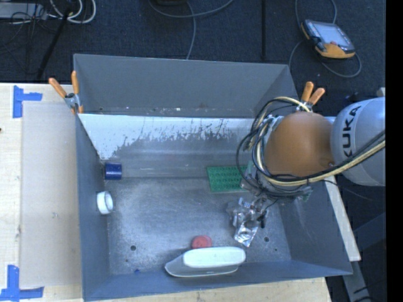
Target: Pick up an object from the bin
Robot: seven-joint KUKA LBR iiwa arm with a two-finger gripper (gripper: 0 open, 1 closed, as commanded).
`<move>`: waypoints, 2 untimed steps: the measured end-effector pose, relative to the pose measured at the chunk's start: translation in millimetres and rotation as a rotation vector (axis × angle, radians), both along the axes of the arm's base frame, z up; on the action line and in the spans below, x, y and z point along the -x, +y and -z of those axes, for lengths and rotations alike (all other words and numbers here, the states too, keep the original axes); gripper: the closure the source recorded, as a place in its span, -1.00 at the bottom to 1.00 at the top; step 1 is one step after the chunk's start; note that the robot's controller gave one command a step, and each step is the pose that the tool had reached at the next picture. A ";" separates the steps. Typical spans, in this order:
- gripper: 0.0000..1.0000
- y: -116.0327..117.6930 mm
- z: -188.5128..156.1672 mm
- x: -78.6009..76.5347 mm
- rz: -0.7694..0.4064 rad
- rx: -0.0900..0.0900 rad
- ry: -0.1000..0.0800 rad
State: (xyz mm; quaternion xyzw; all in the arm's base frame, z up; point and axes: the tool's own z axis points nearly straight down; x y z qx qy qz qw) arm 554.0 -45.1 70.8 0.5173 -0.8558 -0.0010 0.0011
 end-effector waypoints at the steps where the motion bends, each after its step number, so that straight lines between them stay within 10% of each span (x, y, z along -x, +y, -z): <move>1: 1.00 32.6 -126.0 7.1 -0.044 -0.001 -0.010; 2: 1.00 69.1 -215.7 7.6 -0.711 -0.003 -0.007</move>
Offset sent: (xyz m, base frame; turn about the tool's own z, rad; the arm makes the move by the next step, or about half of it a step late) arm -0.0086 0.0318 0.1219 -0.0490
